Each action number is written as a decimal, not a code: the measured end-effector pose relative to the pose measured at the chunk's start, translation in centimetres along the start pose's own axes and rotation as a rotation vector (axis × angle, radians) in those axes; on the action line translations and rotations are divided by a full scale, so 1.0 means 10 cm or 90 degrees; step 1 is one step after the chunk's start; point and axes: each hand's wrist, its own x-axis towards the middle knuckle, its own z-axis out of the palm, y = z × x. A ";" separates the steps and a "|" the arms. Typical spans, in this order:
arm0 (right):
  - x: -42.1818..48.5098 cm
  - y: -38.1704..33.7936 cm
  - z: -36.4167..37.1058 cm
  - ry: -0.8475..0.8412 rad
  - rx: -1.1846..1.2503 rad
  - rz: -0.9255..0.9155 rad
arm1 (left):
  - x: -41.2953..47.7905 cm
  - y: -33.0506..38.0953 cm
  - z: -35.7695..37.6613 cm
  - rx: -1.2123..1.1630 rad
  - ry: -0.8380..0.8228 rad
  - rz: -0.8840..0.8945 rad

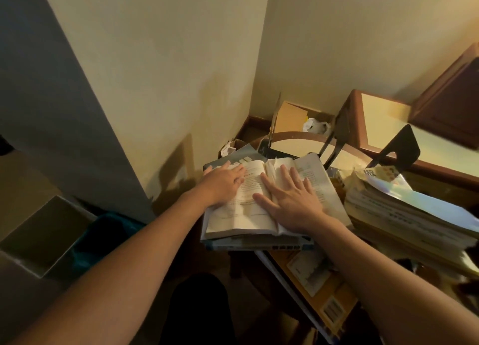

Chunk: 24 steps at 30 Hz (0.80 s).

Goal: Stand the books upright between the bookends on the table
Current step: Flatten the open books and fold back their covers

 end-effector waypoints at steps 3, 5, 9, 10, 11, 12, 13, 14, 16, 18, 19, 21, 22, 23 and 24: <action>0.00 -0.01 0.01 0.001 -0.006 0.005 | 0.03 0.08 0.03 -0.043 0.028 -0.021; -0.01 -0.01 0.01 0.001 -0.005 0.005 | 0.00 0.09 0.08 -0.052 0.040 -0.031; -0.01 -0.01 0.00 -0.002 0.000 -0.005 | -0.28 0.06 0.23 -0.100 0.069 0.000; 0.00 0.00 0.01 -0.001 0.001 -0.006 | -0.39 0.07 0.26 -0.106 0.071 0.019; 0.00 0.00 0.01 0.000 0.001 -0.006 | -0.51 0.07 0.29 -0.114 0.071 0.039; 0.01 0.01 0.02 0.002 -0.001 -0.006 | -0.63 0.07 0.30 -0.125 0.071 0.057; 0.02 0.01 0.03 0.004 -0.002 -0.006 | -0.73 0.06 0.32 -0.136 0.071 0.070; 0.02 0.01 0.03 0.004 -0.002 -0.006 | -0.78 0.04 0.30 -0.142 0.065 0.079; 0.03 0.02 0.03 0.005 0.002 -0.007 | -0.74 -0.02 0.24 -0.126 0.046 0.078; 0.03 0.02 0.03 0.001 0.002 -0.010 | -0.57 -0.04 0.18 -0.093 0.025 0.054; 0.04 0.02 0.02 -0.002 0.000 -0.010 | -0.47 -0.04 0.15 -0.082 0.016 0.039; 0.04 0.02 0.02 -0.005 -0.003 -0.006 | -0.28 0.00 0.10 -0.077 0.001 0.013; 0.04 0.02 0.02 -0.005 -0.004 -0.004 | -0.21 0.02 0.07 -0.081 -0.004 0.000; 0.04 0.01 0.02 -0.004 -0.005 -0.003 | -0.15 0.05 0.05 -0.087 -0.005 -0.013; 0.04 0.01 0.02 -0.002 -0.005 -0.002 | -0.11 0.09 0.04 -0.088 -0.002 -0.024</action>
